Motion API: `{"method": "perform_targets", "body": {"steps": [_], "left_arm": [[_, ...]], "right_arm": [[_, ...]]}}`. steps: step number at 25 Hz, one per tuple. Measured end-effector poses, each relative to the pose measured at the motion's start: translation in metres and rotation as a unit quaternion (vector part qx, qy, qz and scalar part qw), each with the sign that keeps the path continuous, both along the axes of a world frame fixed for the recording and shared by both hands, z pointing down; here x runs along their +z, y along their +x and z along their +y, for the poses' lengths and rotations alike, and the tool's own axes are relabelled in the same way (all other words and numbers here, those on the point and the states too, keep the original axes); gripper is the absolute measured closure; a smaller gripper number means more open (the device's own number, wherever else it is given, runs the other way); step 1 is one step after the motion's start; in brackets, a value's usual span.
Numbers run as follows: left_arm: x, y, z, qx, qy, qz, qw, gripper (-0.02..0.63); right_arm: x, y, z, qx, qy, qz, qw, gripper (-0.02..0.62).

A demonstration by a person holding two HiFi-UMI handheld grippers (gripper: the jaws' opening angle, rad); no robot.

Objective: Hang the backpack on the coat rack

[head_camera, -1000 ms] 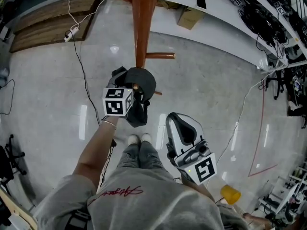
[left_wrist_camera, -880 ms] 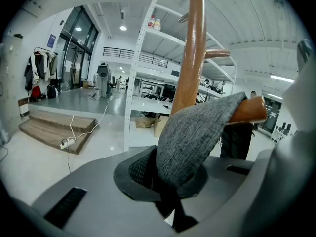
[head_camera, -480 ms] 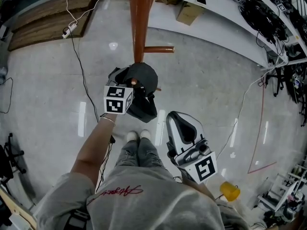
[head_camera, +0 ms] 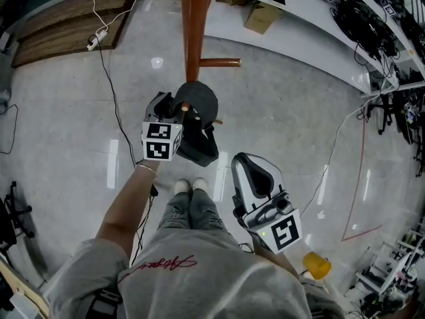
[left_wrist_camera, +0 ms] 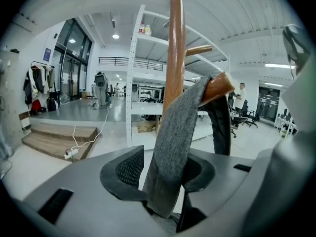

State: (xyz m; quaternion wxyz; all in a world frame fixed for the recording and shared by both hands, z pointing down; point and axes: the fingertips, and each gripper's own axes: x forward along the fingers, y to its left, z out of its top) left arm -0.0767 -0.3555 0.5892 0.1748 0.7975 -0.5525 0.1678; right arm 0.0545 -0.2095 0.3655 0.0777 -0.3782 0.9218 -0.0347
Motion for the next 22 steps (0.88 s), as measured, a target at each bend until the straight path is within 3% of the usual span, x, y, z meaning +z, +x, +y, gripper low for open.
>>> {"method": "perform_targets", "body": {"steps": [13, 17, 22], "left_arm": [[-0.053, -0.016, 0.053, -0.038, 0.038, 0.028, 0.9981, 0.433], [-0.109, -0.027, 0.074, -0.059, 0.099, 0.057, 0.9917, 0.433], [-0.190, -0.018, 0.112, -0.039, 0.172, 0.096, 0.9797, 0.433]], "right_arm": [[-0.024, -0.012, 0.024, -0.026, 0.041, -0.009, 0.999, 0.571], [-0.037, -0.020, 0.036, -0.036, 0.061, -0.015, 0.997, 0.571], [-0.060, -0.030, 0.052, -0.048, 0.089, -0.025, 0.995, 0.571]]}}
